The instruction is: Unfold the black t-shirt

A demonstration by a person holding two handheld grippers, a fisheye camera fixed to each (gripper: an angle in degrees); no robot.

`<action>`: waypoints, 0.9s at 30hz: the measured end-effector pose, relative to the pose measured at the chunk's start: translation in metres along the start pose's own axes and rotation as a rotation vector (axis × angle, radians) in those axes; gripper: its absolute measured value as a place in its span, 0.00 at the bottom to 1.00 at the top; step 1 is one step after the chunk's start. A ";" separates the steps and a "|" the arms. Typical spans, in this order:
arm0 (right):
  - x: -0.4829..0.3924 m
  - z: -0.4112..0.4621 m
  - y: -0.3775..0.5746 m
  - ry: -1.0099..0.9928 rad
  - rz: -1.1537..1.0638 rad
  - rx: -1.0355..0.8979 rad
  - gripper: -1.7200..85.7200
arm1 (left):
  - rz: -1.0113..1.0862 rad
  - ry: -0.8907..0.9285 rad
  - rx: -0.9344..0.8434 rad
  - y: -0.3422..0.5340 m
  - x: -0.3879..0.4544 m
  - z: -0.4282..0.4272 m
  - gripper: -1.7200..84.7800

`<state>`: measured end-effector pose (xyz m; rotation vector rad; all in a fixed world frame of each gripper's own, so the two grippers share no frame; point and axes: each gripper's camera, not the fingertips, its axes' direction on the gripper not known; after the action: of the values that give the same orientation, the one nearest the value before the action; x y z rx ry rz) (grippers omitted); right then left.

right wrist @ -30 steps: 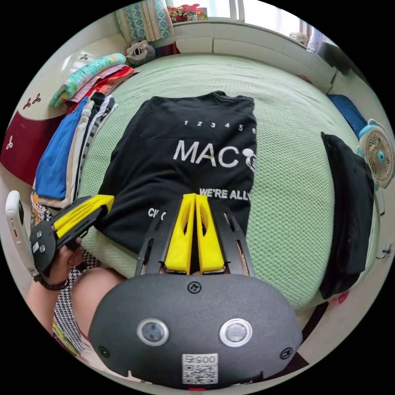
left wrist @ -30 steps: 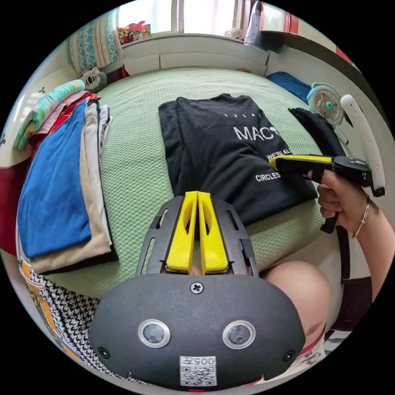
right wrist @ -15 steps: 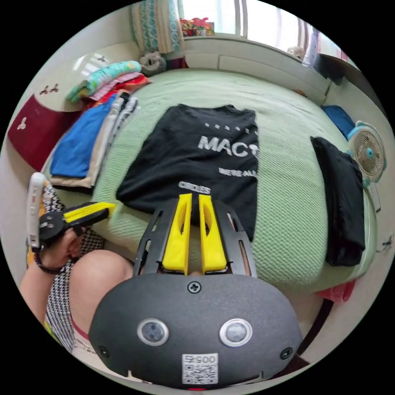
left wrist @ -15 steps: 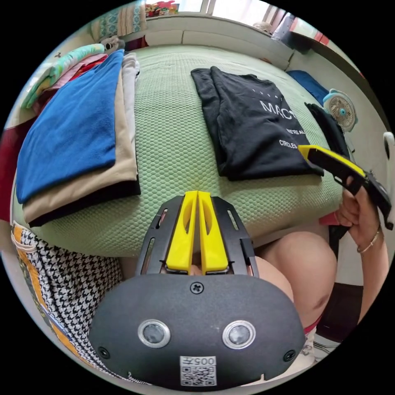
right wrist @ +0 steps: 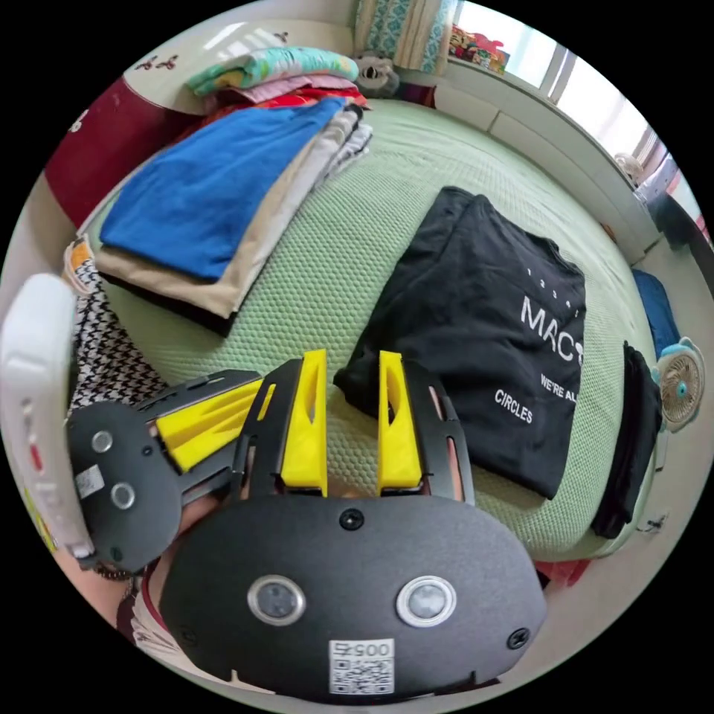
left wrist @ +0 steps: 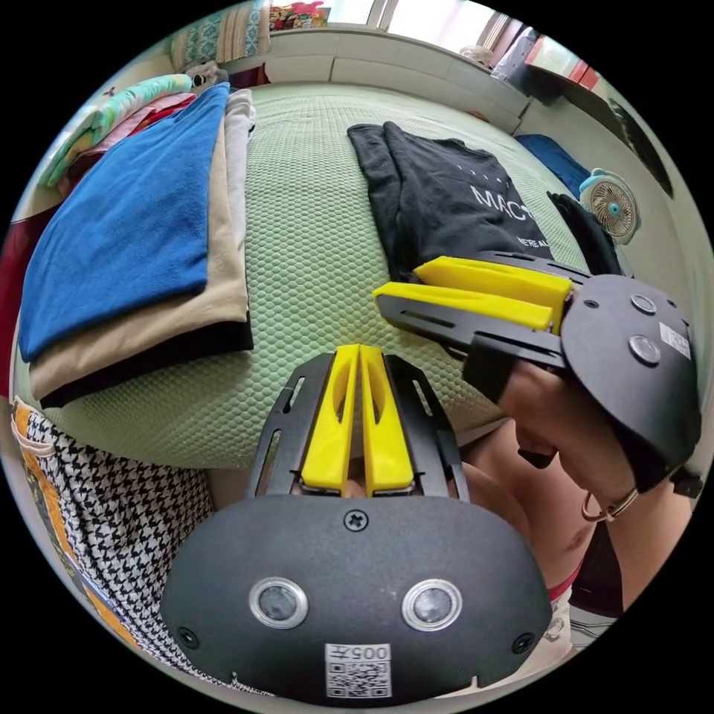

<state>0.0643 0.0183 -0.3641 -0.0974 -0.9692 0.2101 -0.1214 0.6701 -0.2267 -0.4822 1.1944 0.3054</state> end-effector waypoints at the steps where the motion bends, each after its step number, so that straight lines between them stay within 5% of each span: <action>1: 0.000 0.003 0.000 0.018 0.015 -0.007 0.08 | 0.009 -0.002 -0.002 0.000 -0.001 -0.001 0.02; 13: 0.063 -0.028 0.019 -0.222 0.199 0.081 0.01 | 0.031 -0.006 -0.006 0.004 -0.014 -0.012 0.02; 27: 0.117 -0.046 0.060 -0.072 0.250 0.113 0.01 | -0.096 0.133 0.046 0.006 -0.042 -0.038 0.04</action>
<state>0.1583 0.1032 -0.3057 -0.1081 -1.0144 0.5003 -0.1693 0.6564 -0.1995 -0.5237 1.2999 0.1654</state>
